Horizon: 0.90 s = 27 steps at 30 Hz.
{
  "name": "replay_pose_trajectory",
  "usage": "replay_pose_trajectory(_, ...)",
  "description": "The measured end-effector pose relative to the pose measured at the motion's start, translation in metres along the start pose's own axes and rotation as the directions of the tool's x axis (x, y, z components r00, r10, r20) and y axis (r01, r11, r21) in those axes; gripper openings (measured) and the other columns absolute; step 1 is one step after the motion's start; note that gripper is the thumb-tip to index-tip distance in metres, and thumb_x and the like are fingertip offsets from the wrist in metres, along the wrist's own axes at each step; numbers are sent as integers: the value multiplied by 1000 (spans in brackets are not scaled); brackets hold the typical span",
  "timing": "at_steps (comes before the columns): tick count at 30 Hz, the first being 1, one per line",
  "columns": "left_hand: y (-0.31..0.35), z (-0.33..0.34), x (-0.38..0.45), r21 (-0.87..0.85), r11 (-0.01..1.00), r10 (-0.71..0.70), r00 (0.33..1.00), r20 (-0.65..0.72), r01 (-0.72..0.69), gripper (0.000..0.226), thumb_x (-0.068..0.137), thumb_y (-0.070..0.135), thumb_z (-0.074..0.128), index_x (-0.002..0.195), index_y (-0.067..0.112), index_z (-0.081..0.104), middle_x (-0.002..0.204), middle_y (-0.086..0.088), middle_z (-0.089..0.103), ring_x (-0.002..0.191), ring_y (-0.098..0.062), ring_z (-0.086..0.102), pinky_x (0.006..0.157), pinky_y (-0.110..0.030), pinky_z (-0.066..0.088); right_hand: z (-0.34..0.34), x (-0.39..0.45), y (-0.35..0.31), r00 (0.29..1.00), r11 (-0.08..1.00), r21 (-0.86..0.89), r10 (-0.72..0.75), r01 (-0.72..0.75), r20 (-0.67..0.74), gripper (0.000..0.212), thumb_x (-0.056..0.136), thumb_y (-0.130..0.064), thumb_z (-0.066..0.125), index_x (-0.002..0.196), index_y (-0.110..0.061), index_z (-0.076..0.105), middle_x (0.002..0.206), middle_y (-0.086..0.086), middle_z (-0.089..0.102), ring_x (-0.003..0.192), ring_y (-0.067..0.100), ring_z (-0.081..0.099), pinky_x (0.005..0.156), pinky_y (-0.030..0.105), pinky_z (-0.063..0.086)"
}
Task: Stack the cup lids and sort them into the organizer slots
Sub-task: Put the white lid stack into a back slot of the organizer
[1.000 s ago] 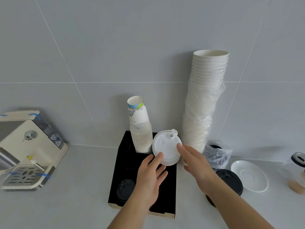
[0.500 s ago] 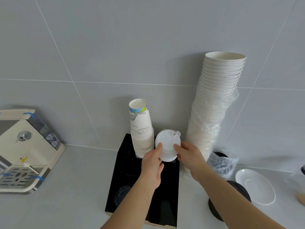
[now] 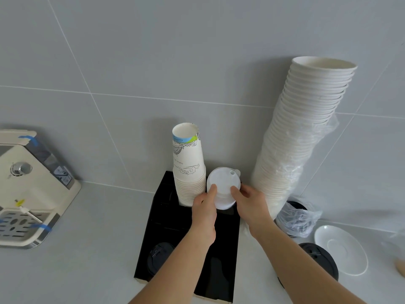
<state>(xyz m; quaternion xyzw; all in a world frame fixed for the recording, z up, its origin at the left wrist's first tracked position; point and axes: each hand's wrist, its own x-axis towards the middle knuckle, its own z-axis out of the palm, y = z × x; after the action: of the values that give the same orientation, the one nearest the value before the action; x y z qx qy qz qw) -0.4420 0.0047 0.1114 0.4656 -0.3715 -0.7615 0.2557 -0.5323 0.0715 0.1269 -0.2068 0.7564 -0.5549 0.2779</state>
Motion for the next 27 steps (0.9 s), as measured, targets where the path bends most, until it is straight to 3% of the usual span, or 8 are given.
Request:
replay_pose_trajectory(5, 0, -1, 2, 51, 998, 26, 1000, -6, -25, 22, 82, 46, 62, 98, 31, 65, 113, 7, 68, 109, -11, 59, 90, -29, 40, 4, -3, 8, 999, 999, -36, -5, 4, -35, 17, 94, -31, 59, 96, -19, 70, 87, -2, 72, 78, 12, 64, 63, 24, 44)
replay_pose_trajectory(9, -1, -2, 4, 68, 997, 41, 999, -12, -40, 11, 88, 41, 58, 92, 33, 65, 106, 10, 68, 105, -11, 60, 89, -29, 41, 7, -3, 14, 998, 997, -74, -18, 14, -54, 20, 92, -34, 61, 93, -16, 70, 83, 1, 72, 75, 13, 64, 63, 26, 47)
replay_pose_trajectory(12, -1, 1, 7, 133, 990, 44, 999, -29, -40, 16, 89, 44, 53, 87, 34, 64, 107, 8, 68, 106, -14, 61, 96, -33, 46, 10, -2, 18, 997, 988, -155, -14, 3, -76, 25, 90, -39, 62, 93, -15, 67, 83, -1, 71, 78, 18, 65, 69, 32, 51)
replay_pose_trajectory(14, 0, 2, 8, 195, 980, 42, 999, -23, -37, 20, 87, 42, 50, 89, 30, 66, 111, 1, 69, 106, -18, 62, 101, -37, 47, 10, 0, 22, 997, 981, -193, -16, 1, -77, 23, 92, -36, 60, 88, -14, 62, 73, -5, 62, 71, 17, 59, 60, 28, 44)
replay_pose_trajectory(17, -1, 1, 8, 297, 953, 66, 997, -32, -54, 28, 90, 33, 48, 100, 15, 66, 108, -6, 67, 99, -20, 61, 84, -32, 50, 7, -1, 26, 998, 966, -256, -43, 31, -42, 19, 93, -31, 59, 84, -15, 56, 67, -5, 53, 63, 14, 50, 55, 25, 37)
replay_pose_trajectory(19, -1, -1, 3, 377, 921, 115, 993, -21, -98, 29, 94, 26, 46, 110, 9, 64, 103, -3, 64, 92, -16, 58, 69, -25, 44, 7, -3, 29, 998, 950, -304, -66, 65, 8, 14, 94, -31, 57, 92, -17, 60, 69, -4, 56, 62, 12, 50, 56, 25, 39)
replay_pose_trajectory(22, -1, -4, -2, 542, 803, 244, 967, 77, -246, 29, 94, 20, 45, 116, 11, 61, 106, -3, 65, 96, -17, 60, 69, -23, 43, 9, -6, 34, 994, 924, -367, -98, 111, 52, 21, 94, -33, 52, 97, -14, 63, 70, 1, 58, 60, 12, 48, 55, 25, 38)
replay_pose_trajectory(27, 0, -7, 4, 808, 470, 271, 929, 251, -356, 13, 93, 13, 40, 85, 5, 45, 84, -8, 54, 84, -29, 54, 71, -33, 40, 7, -9, 34, 984, 897, -405, -162, 177, 72, 32, 99, -22, 46, 69, -25, 36, 68, -6, 45, 57, 7, 43, 53, 18, 34)
